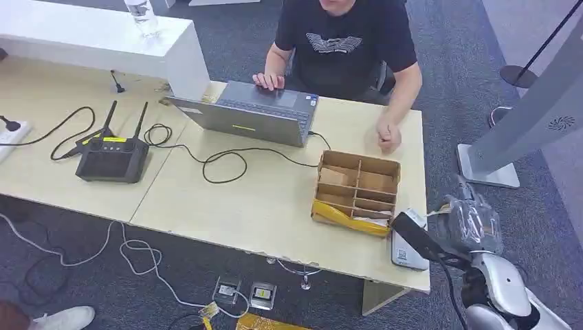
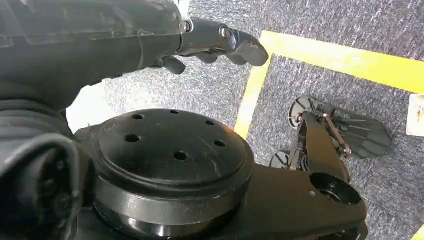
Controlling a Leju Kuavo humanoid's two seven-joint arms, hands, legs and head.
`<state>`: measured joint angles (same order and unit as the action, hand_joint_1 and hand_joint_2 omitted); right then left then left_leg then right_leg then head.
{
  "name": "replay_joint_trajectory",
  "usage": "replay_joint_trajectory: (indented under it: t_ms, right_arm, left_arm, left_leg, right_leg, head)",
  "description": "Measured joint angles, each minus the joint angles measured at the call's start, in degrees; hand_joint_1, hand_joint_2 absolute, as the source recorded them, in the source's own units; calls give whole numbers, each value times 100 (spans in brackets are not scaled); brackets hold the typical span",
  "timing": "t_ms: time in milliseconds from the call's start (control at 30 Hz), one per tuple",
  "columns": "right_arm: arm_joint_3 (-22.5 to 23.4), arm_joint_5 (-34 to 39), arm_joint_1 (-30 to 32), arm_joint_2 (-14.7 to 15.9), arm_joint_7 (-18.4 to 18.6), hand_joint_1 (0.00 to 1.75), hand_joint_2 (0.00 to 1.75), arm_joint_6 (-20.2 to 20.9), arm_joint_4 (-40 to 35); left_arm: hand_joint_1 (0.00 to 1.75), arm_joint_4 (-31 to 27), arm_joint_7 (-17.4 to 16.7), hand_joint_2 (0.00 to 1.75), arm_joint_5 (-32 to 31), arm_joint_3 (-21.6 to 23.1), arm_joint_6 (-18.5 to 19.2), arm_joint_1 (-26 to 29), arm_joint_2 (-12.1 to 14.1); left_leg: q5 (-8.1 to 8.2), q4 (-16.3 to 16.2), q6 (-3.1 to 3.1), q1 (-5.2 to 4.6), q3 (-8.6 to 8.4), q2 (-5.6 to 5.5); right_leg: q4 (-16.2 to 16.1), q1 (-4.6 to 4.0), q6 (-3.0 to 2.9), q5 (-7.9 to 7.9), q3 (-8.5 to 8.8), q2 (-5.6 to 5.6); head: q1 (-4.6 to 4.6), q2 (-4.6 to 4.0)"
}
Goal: Pass the card to the sensor for recognition and then transmit it.
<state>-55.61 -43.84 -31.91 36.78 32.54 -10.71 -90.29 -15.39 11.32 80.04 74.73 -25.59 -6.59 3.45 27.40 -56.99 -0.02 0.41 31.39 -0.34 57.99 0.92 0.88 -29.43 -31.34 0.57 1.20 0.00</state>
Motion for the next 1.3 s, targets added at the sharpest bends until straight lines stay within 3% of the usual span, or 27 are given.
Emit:
replay_joint_trajectory:
  t_ms: [167,567,1300]
  right_arm:
    - [-151,59,121,-144,-203,175,175,-61,255]
    - [-374,249,346,-350,-284,175,175,-166,546]
    - [-306,669,551,-304,-175,175,175,-424,1036]
  left_arm:
    - [0,0,-42,0,0,0,7,-2,7]
    - [0,0,-101,0,-59,0,26,-1,26]
    - [0,0,-216,0,-37,0,2,2,63]
  left_leg:
    - [0,0,0,0,-1,0]
    - [0,0,0,0,-1,0]
    - [0,0,0,0,-4,2]
  right_leg:
    - [0,0,0,0,0,0]
    - [0,0,0,0,-1,-1]
    - [0,0,0,0,-1,-5]
  head:
    - [-2,0]
    - [0,0]
    - [0,0]
